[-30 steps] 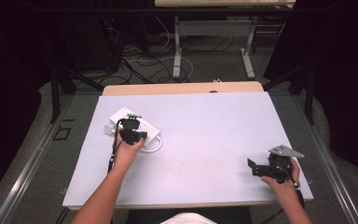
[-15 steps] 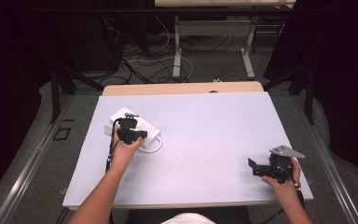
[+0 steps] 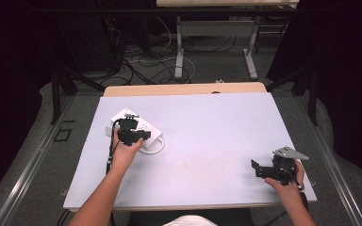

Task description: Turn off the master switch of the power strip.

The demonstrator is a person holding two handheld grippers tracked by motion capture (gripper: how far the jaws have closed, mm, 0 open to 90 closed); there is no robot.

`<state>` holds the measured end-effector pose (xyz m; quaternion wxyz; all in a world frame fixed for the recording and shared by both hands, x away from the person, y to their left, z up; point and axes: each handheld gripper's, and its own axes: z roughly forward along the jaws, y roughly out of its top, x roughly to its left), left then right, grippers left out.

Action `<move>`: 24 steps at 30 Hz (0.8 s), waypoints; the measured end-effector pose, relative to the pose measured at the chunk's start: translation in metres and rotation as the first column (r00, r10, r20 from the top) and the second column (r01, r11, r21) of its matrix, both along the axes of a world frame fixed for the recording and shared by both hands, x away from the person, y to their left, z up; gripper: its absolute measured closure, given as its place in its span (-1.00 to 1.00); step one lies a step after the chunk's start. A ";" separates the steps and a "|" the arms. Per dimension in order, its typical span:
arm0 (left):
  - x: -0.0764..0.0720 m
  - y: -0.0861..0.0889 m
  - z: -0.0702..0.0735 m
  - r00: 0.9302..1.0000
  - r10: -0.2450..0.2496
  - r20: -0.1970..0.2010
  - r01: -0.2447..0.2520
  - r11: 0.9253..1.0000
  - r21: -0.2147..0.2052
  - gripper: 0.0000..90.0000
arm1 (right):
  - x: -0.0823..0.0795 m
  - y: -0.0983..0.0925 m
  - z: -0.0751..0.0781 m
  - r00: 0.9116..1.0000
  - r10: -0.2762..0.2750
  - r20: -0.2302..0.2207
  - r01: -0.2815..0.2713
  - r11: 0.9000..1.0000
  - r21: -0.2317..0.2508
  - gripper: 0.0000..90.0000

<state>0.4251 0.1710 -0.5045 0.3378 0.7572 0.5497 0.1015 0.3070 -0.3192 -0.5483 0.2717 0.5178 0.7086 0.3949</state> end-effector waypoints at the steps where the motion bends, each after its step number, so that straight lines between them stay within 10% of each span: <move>1: 0.000 -0.001 0.000 1.000 0.008 0.014 -0.008 1.000 -0.007 0.45 | 0.000 0.000 0.000 1.000 0.001 0.001 -0.001 1.000 -0.003 -1.00; 24: -0.014 -0.002 0.021 0.998 -0.039 0.043 0.039 0.999 0.002 0.17 | -0.002 0.000 0.001 1.000 -0.007 0.000 0.007 1.000 0.002 -1.00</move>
